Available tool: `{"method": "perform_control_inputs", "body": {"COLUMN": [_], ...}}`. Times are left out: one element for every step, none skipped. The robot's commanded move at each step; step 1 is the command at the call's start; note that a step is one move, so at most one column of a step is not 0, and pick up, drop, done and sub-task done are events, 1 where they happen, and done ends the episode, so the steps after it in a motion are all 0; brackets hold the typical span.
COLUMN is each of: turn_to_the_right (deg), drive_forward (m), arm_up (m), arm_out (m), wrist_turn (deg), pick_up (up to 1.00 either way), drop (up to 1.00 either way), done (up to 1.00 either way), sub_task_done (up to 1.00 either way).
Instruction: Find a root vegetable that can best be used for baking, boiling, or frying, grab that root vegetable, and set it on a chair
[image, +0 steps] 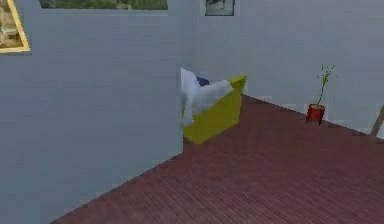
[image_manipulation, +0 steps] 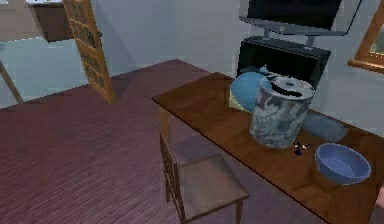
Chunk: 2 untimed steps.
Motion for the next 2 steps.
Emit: {"method": "perform_control_inputs", "body": {"turn_to_the_right": [0.0, 45.0], "drive_forward": [0.5, 0.0], "arm_up": [0.0, 0.0], "arm_out": [0.0, 0.0], "wrist_turn": [0.0, 0.0], "pick_up": [0.0, 0.0], "drop": [0.0, 0.0], "done": [0.0, 0.0], "sub_task_done": [0.0, 0.0]}}
